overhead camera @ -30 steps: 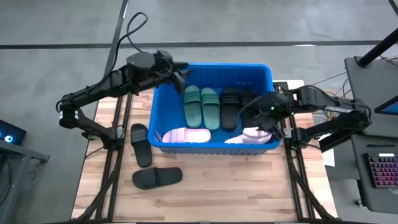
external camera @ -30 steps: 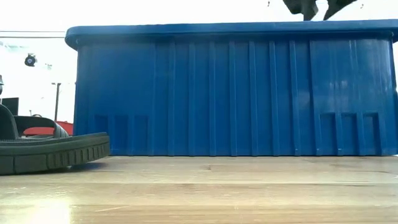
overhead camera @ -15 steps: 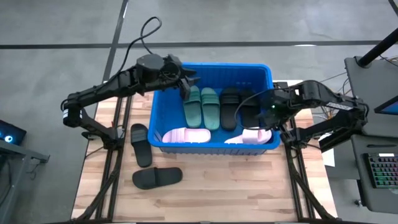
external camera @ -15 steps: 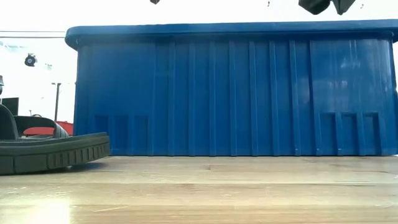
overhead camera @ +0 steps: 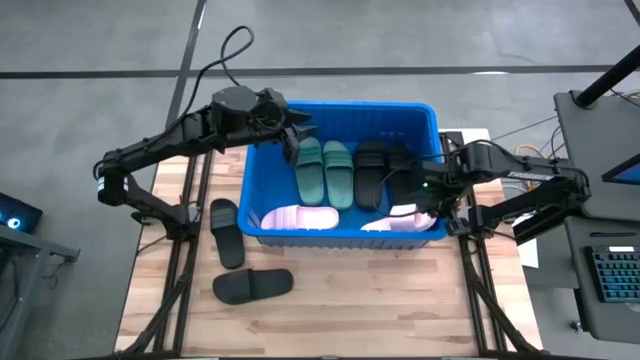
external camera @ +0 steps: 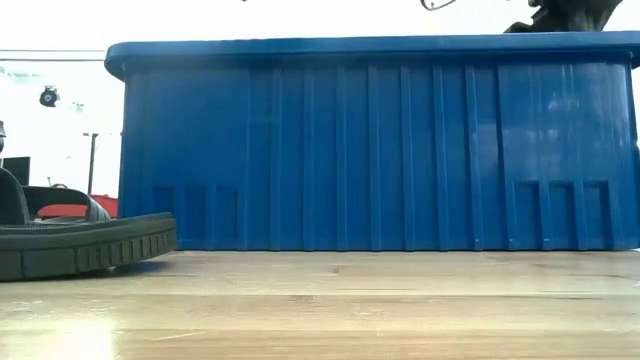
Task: Pick and place slides into bin
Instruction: Put the pink slide into the blue container
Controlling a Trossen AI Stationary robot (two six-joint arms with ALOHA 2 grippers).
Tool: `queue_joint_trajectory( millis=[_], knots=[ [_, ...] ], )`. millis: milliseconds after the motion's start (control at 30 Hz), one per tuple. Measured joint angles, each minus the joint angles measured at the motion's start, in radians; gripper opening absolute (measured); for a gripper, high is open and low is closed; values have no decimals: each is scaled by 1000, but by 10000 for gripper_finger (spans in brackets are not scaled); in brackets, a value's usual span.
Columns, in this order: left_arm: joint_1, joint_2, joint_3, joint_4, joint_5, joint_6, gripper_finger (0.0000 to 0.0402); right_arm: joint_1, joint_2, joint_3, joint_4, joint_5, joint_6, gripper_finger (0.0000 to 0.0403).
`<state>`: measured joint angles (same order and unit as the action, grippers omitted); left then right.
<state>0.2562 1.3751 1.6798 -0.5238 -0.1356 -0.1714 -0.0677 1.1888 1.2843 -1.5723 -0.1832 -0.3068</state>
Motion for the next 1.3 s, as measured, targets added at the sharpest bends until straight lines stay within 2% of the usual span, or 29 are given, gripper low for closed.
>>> queue_joint_trajectory(
  millis=[333,600,867,1033,1300],
  knots=[
    [1,-39,0,-1,-1,44,157,0,32,-68,2,-7,-5,8],
    [6,-50,0,-11,-3,56,157,-1,140,-123,82,2,-56,8],
    [6,-50,0,-40,-3,58,157,-19,158,-70,95,11,-52,8],
    [6,-52,0,-71,-3,58,157,-58,128,-38,85,130,-30,8],
    [6,-68,0,-69,-3,78,157,-90,165,-72,96,105,-57,8]
  ],
)
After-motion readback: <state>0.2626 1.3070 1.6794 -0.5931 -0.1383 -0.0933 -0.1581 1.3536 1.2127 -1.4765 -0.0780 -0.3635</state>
